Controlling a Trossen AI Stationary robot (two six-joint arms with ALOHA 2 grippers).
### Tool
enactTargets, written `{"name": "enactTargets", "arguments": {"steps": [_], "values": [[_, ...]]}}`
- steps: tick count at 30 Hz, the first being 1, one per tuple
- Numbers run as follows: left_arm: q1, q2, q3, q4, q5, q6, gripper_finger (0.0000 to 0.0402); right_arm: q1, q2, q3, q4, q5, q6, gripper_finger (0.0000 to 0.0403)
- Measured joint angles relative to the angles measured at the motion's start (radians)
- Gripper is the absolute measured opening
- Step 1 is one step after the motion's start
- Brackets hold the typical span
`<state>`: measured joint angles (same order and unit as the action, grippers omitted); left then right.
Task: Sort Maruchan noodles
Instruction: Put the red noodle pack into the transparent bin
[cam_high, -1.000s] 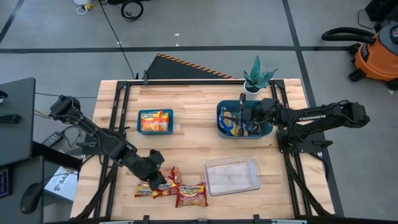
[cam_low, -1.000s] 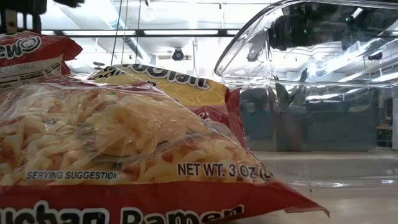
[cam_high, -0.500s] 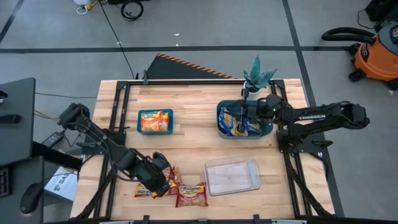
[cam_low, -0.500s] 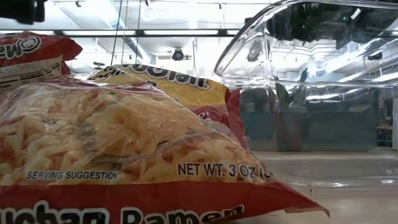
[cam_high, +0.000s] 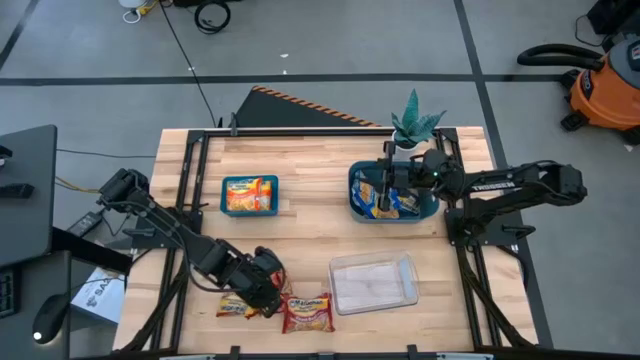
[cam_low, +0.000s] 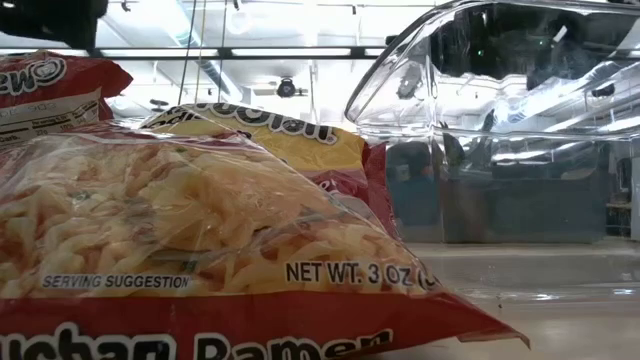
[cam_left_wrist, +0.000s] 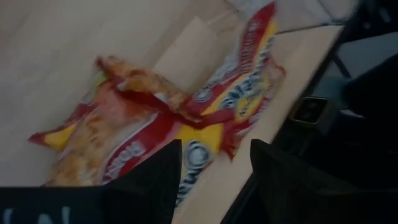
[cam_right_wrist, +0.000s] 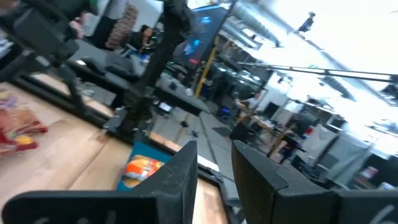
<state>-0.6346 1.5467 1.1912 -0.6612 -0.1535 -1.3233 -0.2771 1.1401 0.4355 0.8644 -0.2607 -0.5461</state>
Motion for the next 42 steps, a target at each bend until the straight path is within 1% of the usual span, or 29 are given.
{"name": "enactTargets", "arguments": {"steps": [2,5,9,14,16,19,21,25,28,30,33,36,39,42], "values": [[-0.002,0.004,0.000,0.005,-0.004,0.019,0.0189,0.003,0.026,0.009,-0.002,-0.027,0.001,0.0105],[-0.012,0.013,0.000,-0.012,-0.005,0.043,0.0176,0.026,0.061,0.041,-0.014,-0.027,0.013,0.0105],[-0.030,0.017,0.000,-0.045,-0.026,0.072,0.0164,0.067,0.109,0.100,-0.133,-0.001,0.015,0.0105],[-0.051,0.018,0.000,-0.084,-0.054,0.100,0.0163,0.123,0.173,0.177,-0.262,0.016,0.015,0.0105],[-0.052,0.018,0.000,-0.085,-0.099,0.148,0.0162,0.149,0.203,0.196,-0.267,0.015,0.017,0.0105],[-0.069,0.018,0.000,-0.098,-0.222,0.278,0.0158,0.195,0.250,0.227,-0.269,0.017,0.024,0.0105],[-0.078,0.011,0.000,-0.139,-0.283,0.337,0.0150,0.231,0.282,0.258,-0.299,0.045,0.038,0.0105],[-0.078,-0.020,-0.010,-0.182,-0.316,0.422,0.0128,0.296,0.348,0.330,-0.400,0.112,0.074,0.0105],[-0.084,-0.072,-0.060,-0.154,-0.361,0.480,0.0111,0.337,0.399,0.389,-0.468,0.136,0.100,0.0105],[-0.082,-0.114,-0.114,-0.088,-0.364,0.514,0.0100,0.360,0.431,0.432,-0.523,0.136,0.108,0.0105],[-0.082,-0.187,-0.236,0.043,-0.363,0.566,0.0083,0.384,0.470,0.499,-0.620,0.153,0.145,0.0105],[-0.080,-0.269,-0.358,0.222,-0.371,0.609,0.0067,0.403,0.507,0.555,-0.679,0.172,0.197,0.0105],[-0.083,-0.325,-0.472,0.384,-0.387,0.657,0.0056,0.430,0.542,0.614,-0.746,0.187,0.252,0.0106],[-0.094,-0.356,-0.550,0.548,-0.380,0.669,0.0051,0.468,0.567,0.677,-0.837,0.229,0.298,0.0109]]}}
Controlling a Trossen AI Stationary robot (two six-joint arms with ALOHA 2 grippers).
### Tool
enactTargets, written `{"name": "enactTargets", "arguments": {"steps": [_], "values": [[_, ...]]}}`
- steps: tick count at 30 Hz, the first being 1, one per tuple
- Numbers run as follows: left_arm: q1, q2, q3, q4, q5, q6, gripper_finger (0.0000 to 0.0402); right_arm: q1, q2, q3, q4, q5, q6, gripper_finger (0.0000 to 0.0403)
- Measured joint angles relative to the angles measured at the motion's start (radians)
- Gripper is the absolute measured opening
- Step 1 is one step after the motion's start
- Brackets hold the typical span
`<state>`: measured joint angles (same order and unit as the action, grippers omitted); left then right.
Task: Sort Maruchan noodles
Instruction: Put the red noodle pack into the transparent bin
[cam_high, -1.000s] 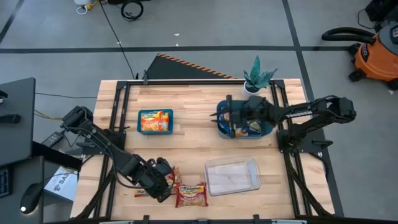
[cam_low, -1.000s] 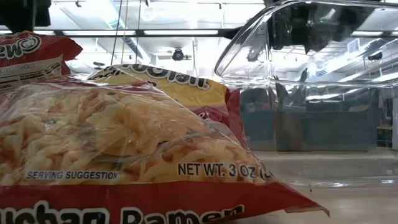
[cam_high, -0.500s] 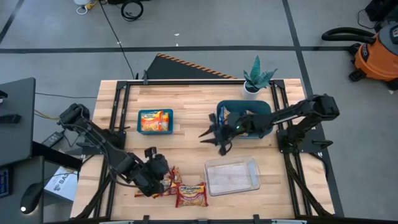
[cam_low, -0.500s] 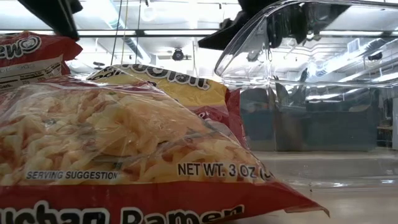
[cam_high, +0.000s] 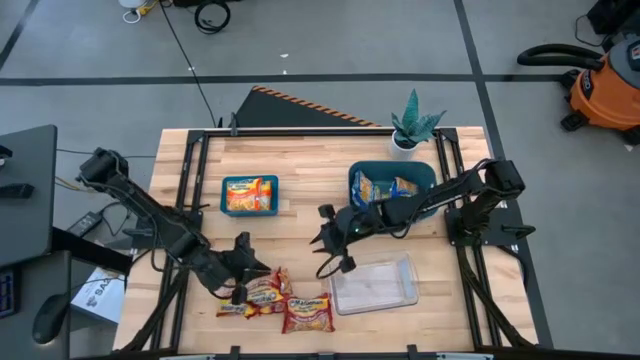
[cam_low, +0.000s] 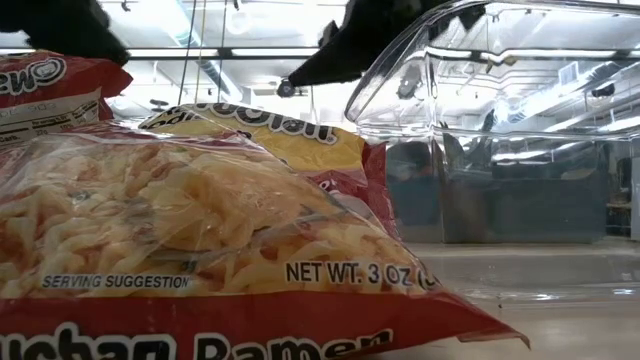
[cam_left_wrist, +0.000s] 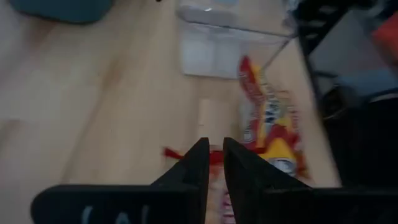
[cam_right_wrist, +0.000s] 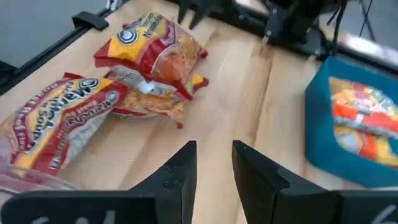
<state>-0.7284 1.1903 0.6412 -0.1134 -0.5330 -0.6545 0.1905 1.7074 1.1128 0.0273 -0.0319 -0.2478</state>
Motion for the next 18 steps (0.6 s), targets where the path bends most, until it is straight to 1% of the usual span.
{"name": "enactTargets", "arguments": {"steps": [2,4,6,11,15,18], "values": [[-0.016,0.001,-0.036,0.061,0.024,-0.035,0.0051,0.031,0.009,0.039,-0.054,0.034,0.024,0.0112],[-0.035,0.005,-0.052,0.079,0.060,-0.099,0.0050,0.063,0.009,0.062,-0.099,0.083,0.033,0.0116],[-0.062,0.020,-0.052,0.084,0.060,-0.168,0.0050,0.089,0.007,0.067,-0.100,0.132,0.037,0.0121],[-0.157,0.053,-0.054,0.107,-0.041,-0.258,0.0050,0.131,-0.008,0.067,-0.083,0.192,0.049,0.0135],[-0.203,0.077,-0.054,0.115,-0.139,-0.300,0.0050,0.149,-0.008,0.067,-0.085,0.173,0.100,0.0143],[-0.206,0.097,-0.054,0.111,-0.173,-0.331,0.0050,0.168,-0.008,0.067,-0.095,0.166,0.121,0.0146]]}}
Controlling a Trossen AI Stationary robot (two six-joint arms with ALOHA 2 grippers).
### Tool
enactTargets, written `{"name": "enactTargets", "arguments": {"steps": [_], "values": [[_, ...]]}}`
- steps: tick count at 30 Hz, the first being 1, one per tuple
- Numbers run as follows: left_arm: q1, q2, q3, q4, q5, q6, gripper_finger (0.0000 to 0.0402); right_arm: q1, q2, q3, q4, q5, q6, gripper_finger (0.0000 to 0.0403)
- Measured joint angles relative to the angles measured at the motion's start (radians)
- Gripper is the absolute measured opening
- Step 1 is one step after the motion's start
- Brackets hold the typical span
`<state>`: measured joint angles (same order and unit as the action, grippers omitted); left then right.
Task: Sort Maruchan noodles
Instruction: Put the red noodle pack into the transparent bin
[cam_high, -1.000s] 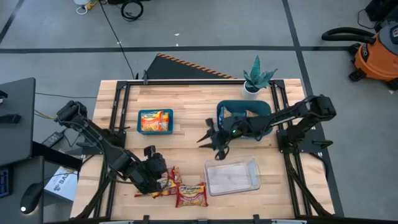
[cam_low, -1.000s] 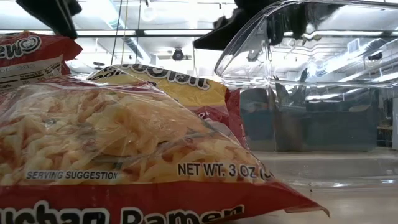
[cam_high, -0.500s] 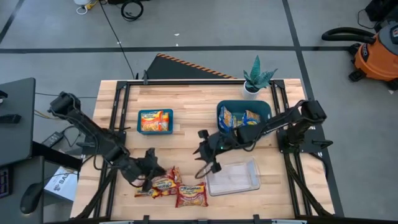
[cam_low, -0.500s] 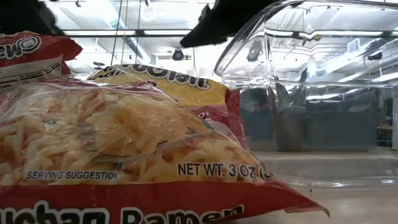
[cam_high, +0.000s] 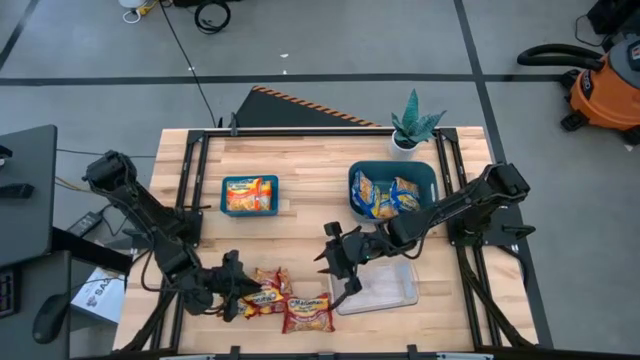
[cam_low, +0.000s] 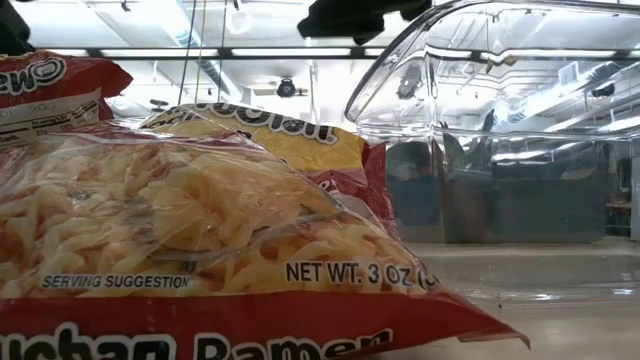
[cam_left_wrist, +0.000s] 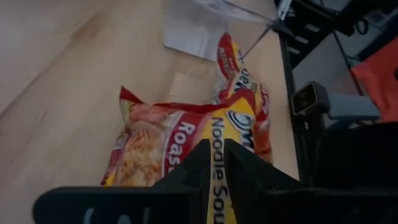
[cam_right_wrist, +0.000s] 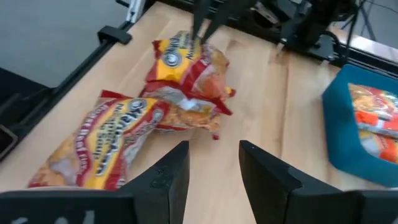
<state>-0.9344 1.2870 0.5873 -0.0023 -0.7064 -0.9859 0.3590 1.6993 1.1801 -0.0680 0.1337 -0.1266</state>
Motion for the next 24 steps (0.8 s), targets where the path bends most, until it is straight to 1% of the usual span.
{"name": "enactTargets", "arguments": {"steps": [6,8,16,19,24], "values": [[0.001,0.028,0.000,0.011,-0.004,-0.011,0.0050,0.028,0.000,0.071,-0.054,0.003,-0.013,0.0147],[0.001,0.028,0.000,0.011,0.002,0.015,0.0050,0.028,0.000,0.093,-0.076,0.006,-0.027,0.0147],[-0.013,0.028,0.000,0.015,0.010,0.111,0.0050,-0.009,0.000,0.128,-0.052,0.004,-0.037,0.0147],[-0.012,0.028,0.000,0.015,0.002,0.136,0.0050,-0.026,0.000,0.131,-0.017,-0.019,-0.041,0.0147],[-0.012,0.012,0.000,0.012,0.021,0.140,0.0050,-0.073,0.000,0.131,0.034,-0.098,-0.051,0.0146]]}}
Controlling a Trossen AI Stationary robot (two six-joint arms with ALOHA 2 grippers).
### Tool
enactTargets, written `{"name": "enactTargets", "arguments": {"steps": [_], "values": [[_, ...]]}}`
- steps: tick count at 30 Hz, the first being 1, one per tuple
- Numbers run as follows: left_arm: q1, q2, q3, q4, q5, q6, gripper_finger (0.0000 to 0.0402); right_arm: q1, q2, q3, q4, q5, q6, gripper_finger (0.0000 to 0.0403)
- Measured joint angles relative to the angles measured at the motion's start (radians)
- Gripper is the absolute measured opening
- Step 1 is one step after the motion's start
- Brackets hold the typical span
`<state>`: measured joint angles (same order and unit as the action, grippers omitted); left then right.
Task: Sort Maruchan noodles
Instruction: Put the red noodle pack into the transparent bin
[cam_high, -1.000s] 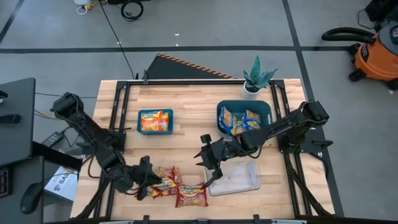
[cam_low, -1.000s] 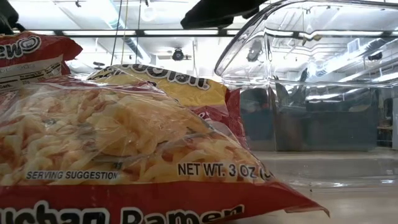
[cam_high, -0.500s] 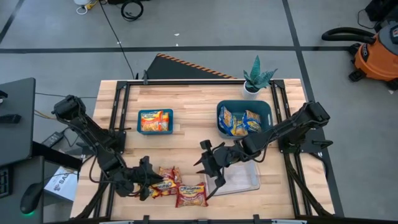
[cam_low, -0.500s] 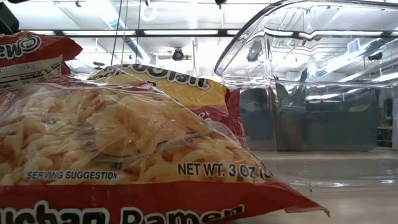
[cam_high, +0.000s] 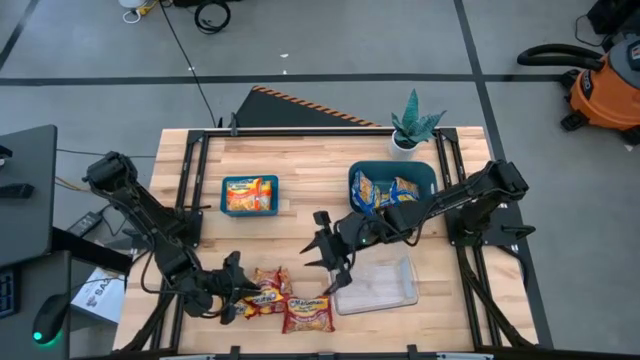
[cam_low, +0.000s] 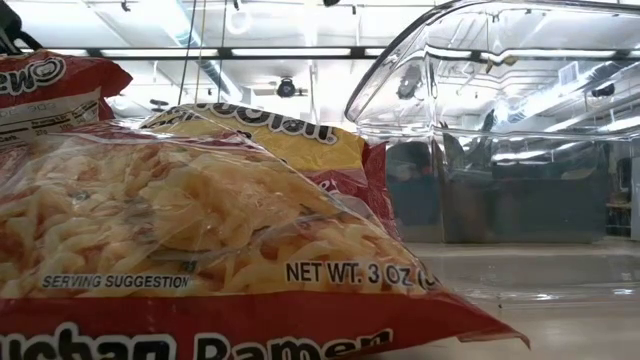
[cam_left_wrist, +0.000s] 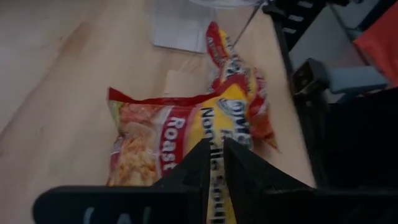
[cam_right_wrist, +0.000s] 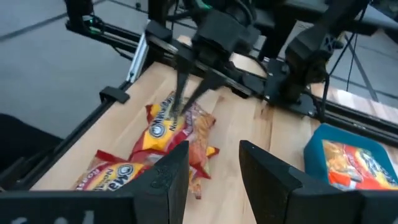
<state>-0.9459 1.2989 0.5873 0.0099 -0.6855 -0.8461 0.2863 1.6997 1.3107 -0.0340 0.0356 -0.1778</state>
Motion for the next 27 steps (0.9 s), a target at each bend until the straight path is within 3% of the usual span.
{"name": "enactTargets", "arguments": {"steps": [7,13,17,23,27], "values": [[0.000,-0.044,0.000,-0.002,0.048,-0.008,0.0059,0.008,0.042,0.000,0.019,-0.013,0.049,0.0146],[0.009,-0.035,0.005,-0.014,0.067,-0.047,0.0115,0.062,0.128,-0.002,0.024,0.039,0.054,0.0146],[0.028,-0.035,0.084,-0.110,0.125,-0.065,0.0142,0.100,0.159,0.017,0.040,0.085,0.054,0.0146],[0.013,-0.035,0.239,-0.449,0.148,-0.150,0.0142,0.160,0.287,0.238,-0.106,0.109,0.046,0.0147],[-0.016,-0.035,0.249,-0.490,0.145,-0.169,0.0142,0.176,0.395,0.423,-0.214,0.128,0.026,0.0147]]}}
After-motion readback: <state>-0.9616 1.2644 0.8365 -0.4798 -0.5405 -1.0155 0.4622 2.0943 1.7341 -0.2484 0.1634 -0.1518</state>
